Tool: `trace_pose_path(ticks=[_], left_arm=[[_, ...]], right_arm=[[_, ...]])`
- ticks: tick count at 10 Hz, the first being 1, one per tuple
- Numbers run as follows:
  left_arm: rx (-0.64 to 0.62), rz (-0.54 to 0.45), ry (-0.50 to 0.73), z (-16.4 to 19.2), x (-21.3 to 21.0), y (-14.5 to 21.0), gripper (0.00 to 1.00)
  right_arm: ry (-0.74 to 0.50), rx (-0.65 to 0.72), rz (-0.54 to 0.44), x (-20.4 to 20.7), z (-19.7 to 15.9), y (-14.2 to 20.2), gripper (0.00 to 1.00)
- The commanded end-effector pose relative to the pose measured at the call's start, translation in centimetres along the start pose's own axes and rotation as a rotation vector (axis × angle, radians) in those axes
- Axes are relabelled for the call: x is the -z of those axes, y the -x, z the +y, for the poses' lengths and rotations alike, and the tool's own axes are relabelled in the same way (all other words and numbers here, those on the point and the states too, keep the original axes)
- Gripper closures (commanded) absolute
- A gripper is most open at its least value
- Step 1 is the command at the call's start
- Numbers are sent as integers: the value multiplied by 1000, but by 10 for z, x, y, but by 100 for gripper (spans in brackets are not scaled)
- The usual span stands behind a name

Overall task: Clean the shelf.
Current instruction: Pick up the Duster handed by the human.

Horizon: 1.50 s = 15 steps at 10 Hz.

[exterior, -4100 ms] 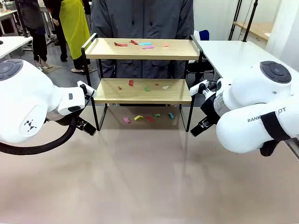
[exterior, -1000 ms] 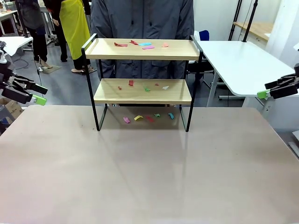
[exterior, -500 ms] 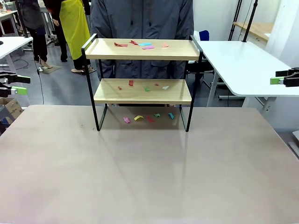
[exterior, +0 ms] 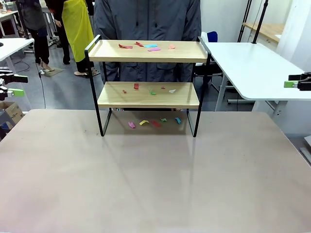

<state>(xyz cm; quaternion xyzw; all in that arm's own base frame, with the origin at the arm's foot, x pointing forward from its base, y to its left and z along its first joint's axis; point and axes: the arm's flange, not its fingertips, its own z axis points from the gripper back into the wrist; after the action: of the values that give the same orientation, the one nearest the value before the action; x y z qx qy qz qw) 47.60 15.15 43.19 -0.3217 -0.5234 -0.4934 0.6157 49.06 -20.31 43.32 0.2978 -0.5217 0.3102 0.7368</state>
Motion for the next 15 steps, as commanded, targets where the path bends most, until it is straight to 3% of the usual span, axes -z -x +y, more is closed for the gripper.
trace_pose_path(ticks=[1, 15], left_arm=[[31, -47, -10, 3, -2, -4, 0], [64, -99, -6, 32, -5, 25, 0]], right_arm=[[3, -17, -57, 0, -8, -1, 0], [-38, -3, -140, 7, -52, 12, 0]])
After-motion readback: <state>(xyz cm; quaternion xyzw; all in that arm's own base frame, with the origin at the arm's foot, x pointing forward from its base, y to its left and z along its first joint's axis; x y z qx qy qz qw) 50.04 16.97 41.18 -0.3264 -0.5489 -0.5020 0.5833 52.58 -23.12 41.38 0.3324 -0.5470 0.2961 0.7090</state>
